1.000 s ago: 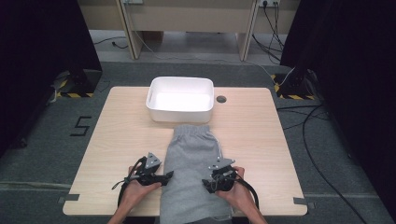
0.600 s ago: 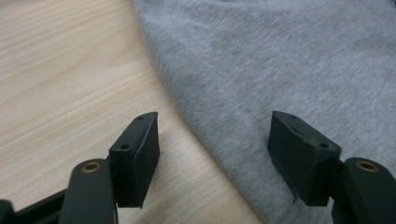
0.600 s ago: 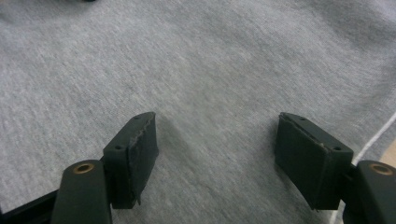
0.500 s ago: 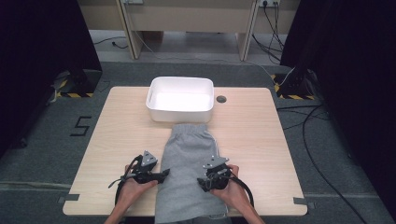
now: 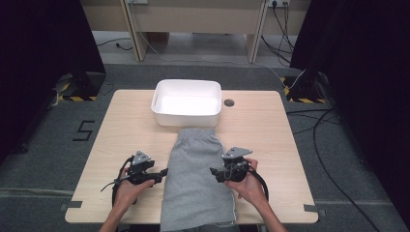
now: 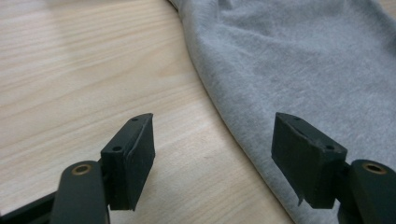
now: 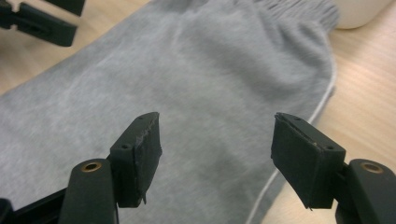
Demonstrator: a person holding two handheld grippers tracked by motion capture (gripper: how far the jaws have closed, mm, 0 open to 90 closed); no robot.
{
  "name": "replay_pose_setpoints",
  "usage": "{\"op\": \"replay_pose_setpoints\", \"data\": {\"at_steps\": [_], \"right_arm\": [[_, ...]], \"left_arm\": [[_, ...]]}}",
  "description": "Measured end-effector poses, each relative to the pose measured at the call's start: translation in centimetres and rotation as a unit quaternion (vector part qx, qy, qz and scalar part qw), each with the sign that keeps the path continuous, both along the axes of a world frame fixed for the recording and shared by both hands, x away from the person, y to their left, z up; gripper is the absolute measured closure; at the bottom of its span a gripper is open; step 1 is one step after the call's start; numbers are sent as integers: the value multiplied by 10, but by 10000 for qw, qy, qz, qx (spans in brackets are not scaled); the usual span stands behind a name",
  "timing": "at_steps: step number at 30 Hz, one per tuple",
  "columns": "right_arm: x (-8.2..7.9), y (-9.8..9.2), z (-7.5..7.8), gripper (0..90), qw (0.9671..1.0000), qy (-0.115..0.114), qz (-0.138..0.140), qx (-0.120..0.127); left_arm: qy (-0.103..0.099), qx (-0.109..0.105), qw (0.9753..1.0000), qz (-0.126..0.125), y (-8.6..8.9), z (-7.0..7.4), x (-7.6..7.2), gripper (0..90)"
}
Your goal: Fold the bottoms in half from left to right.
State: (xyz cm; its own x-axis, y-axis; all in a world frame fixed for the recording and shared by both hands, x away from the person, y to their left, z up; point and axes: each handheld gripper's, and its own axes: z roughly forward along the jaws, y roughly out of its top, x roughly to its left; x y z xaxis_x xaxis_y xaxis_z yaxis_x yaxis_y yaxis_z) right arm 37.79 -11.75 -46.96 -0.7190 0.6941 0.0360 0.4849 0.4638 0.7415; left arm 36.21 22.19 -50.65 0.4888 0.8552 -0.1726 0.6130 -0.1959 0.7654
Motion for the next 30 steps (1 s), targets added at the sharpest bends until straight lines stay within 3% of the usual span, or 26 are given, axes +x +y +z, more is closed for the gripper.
{"op": "replay_pose_setpoints", "data": {"at_steps": [7, 30], "right_arm": [[16, -5, -1, 333, 9997, 134, -196, 79], [41, -13, 6, 334, 9987, 87, -414, 269]], "left_arm": [[-16, -96, 9999, 75, 3, 1, 3, 292], [72, -201, 9996, 159, 4, 2, 17, 256]]}}
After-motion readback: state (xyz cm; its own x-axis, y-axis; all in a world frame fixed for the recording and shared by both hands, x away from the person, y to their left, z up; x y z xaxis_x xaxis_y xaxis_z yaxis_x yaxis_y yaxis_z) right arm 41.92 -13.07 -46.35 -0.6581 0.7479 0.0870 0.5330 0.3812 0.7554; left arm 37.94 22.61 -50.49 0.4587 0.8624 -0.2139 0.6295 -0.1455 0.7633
